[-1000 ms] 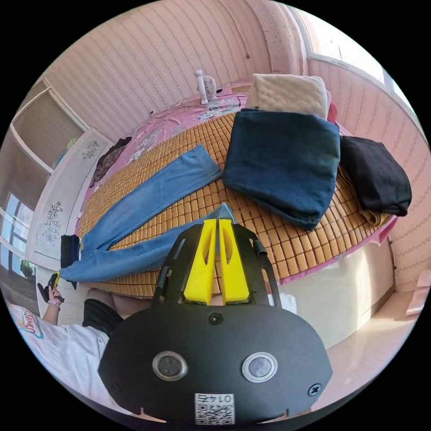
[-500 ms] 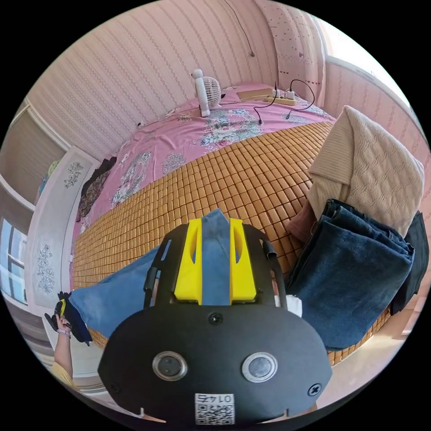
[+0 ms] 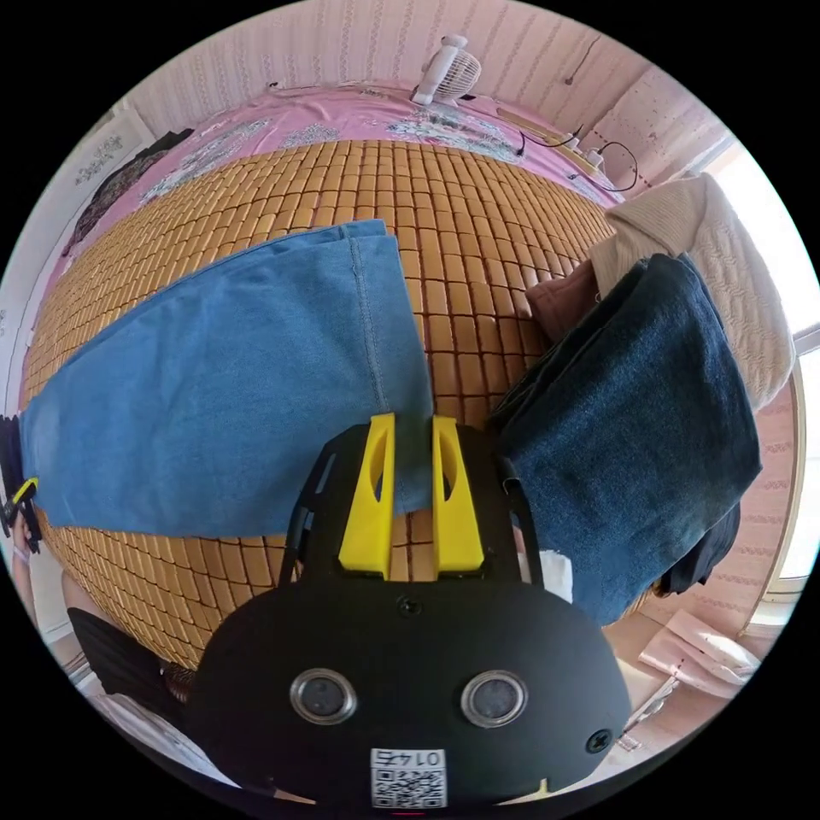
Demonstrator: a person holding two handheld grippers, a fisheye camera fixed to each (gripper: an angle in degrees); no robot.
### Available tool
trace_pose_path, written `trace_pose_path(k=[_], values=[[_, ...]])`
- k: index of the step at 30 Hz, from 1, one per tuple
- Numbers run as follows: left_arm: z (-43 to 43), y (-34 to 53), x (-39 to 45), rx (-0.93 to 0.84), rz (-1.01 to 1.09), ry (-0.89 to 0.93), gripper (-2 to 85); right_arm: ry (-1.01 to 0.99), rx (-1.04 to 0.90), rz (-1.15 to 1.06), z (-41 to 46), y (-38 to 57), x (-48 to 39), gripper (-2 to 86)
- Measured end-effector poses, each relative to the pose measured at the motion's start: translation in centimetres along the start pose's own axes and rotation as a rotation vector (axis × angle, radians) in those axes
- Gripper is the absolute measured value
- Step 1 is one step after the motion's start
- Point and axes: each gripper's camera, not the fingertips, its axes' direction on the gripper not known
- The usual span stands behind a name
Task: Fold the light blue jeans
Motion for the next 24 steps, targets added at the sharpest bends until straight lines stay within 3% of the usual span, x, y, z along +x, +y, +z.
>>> trace_pose_path(k=[5,8,13,19,24], values=[[2.3,1.5,1.0,-0.067,0.009,0.014,-0.9,0.066,-0.107,-0.052,-0.9,5.8,-0.2,5.9],[3.6,2.7,2.4,-0.111,0.045,-0.013,-0.8,-0.048,-0.145,0.026,-1.6,11.7,1.1,6.4],[2.1,3.9,3.3,-0.026,-0.029,0.098,0.4,-0.19,-0.135,0.162,-2.5,18.9,4.4,7.5],[-4.6,1.3,13.4,0.256,0.289,0.054,2.0,-0.343,0.138,0.243,-5.5,18.4,7.3,7.4],[-4.1,-5.6,24.4,0.367,0.524,0.282,4.7,-0.373,0.226,0.228,-4.6,13.6,7.8,8.9]])
